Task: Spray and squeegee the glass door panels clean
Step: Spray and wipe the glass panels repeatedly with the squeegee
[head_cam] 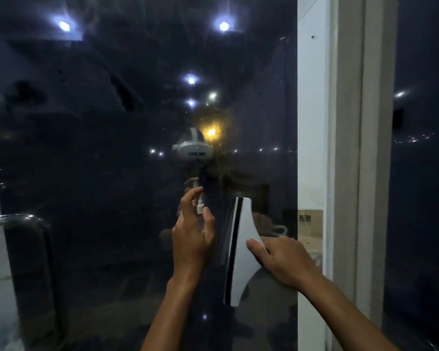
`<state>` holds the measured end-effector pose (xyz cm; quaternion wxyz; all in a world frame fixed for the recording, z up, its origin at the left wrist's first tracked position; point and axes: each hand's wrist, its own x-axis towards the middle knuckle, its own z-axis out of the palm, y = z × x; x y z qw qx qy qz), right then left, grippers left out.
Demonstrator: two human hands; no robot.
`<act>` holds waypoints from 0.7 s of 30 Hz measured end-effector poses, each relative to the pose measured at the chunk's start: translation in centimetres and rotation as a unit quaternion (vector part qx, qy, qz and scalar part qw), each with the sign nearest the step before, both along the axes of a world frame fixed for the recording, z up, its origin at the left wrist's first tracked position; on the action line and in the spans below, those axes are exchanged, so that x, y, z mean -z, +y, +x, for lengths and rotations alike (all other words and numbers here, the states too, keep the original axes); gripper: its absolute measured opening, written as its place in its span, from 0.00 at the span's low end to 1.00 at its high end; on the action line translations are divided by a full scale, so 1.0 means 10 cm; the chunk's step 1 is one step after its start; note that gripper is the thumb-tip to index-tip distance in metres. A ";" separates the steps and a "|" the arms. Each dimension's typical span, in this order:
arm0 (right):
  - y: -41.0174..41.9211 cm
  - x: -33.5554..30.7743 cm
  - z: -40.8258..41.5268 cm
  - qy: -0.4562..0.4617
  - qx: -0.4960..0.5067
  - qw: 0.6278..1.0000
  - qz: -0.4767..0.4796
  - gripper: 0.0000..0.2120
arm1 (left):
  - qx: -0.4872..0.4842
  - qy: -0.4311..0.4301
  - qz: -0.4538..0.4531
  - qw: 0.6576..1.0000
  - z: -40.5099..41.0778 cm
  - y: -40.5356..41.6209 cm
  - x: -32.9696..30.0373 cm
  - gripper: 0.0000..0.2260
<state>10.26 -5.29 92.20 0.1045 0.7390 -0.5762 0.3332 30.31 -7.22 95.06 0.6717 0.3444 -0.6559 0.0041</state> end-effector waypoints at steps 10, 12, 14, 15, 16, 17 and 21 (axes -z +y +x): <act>-0.26 -0.39 0.15 0.197 0.062 0.979 -0.007 0.34 | 0.009 0.019 0.016 1.000 0.01 -0.09 0.25 0.16; -0.28 -0.35 -0.05 0.172 0.082 0.982 0.009 0.34 | 0.008 0.019 0.019 1.000 0.01 -0.11 0.26 0.16; -0.28 -0.28 -0.22 0.135 0.090 0.986 0.034 0.32 | 0.003 0.014 0.013 1.000 0.01 -0.12 0.28 0.16; -0.28 -0.24 -0.27 0.121 0.090 0.988 0.043 0.33 | 0.003 0.012 0.011 1.000 0.02 -0.12 0.28 0.16; -0.27 -0.21 -0.30 0.115 0.091 0.988 0.042 0.33 | 0.002 0.011 0.009 1.000 0.03 -0.13 0.29 0.16; -0.27 -0.20 -0.31 0.114 0.094 0.988 0.036 0.34 | -0.001 0.013 0.005 1.000 0.04 -0.14 0.30 0.16; -0.26 -0.17 -0.26 0.124 0.101 0.987 -0.001 0.33 | 0.001 0.014 0.009 1.000 -0.01 -0.15 0.30 0.16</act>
